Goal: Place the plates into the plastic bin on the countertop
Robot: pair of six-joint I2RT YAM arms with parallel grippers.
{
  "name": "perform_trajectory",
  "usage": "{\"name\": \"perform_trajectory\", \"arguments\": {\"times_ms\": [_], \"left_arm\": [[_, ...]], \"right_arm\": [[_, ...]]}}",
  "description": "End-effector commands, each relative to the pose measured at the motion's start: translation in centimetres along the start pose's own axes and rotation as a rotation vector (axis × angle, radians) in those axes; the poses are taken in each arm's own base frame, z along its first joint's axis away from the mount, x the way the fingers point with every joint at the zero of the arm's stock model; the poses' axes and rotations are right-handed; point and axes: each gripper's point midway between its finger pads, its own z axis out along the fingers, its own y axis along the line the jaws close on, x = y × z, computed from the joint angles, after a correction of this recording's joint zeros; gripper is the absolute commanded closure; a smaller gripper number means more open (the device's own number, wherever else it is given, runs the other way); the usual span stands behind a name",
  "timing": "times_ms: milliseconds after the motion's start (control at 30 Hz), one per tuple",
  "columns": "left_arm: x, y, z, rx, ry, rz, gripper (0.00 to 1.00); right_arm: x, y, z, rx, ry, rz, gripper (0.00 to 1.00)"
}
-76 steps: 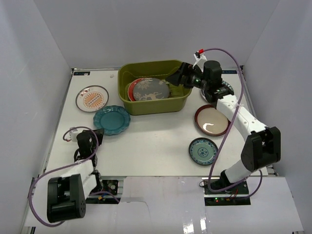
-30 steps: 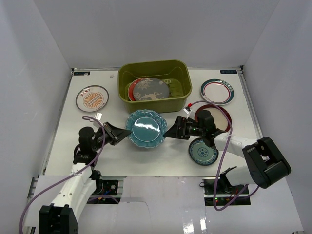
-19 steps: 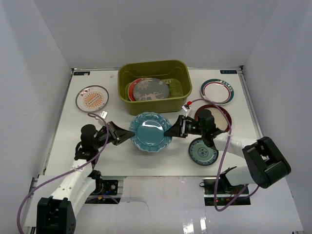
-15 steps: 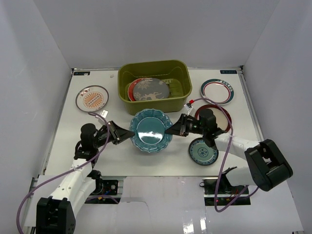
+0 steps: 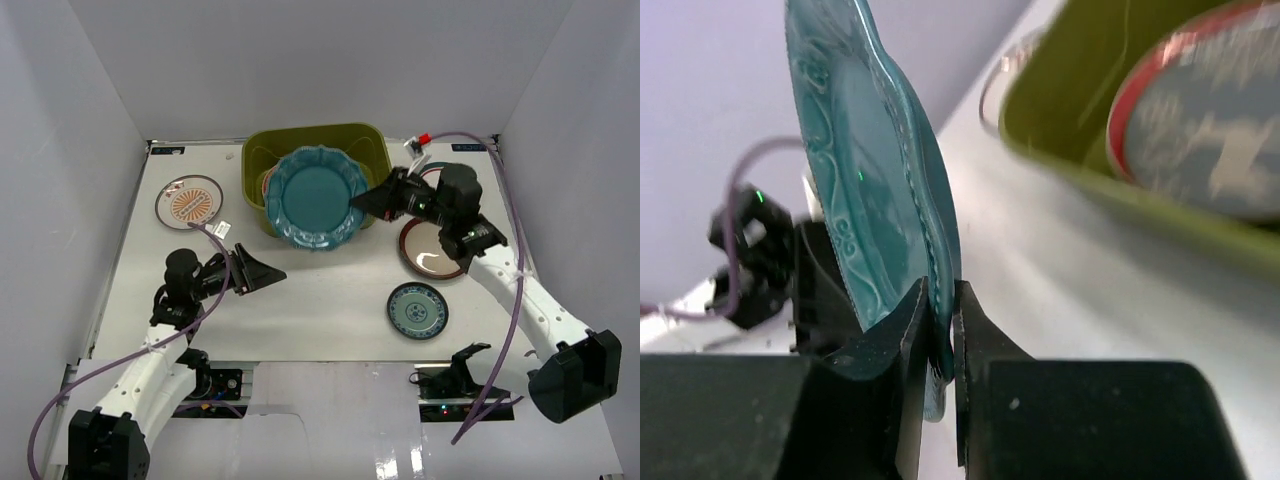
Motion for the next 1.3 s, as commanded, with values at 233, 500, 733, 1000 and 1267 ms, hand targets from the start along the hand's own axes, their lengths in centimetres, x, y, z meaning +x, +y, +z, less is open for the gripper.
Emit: {"name": "perform_trajectory", "arguments": {"times_ms": [233, 500, 733, 1000, 1267], "left_arm": [[1.1, 1.7, 1.3, -0.062, 0.021, -0.041, 0.07], [2.9, 3.5, 4.5, -0.110, 0.110, -0.063, 0.07], [4.9, 2.5, 7.9, -0.115, 0.172, -0.024, 0.07], [6.1, 3.3, 11.2, -0.140, 0.204, -0.025, 0.08], [8.0, 4.0, 14.5, -0.160, 0.272, -0.029, 0.09]], "right_arm": [[-14.2, -3.2, 7.5, 0.073, -0.149, -0.195, 0.92], [-13.7, -11.6, 12.4, 0.213, -0.017, -0.154, 0.92], [-11.0, -16.7, 15.4, 0.252, 0.088, -0.077, 0.92], [-7.1, -20.8, 15.9, 0.333, 0.189, -0.022, 0.62], [-7.1, -21.1, 14.9, 0.402, 0.183, -0.056, 0.13]]}}
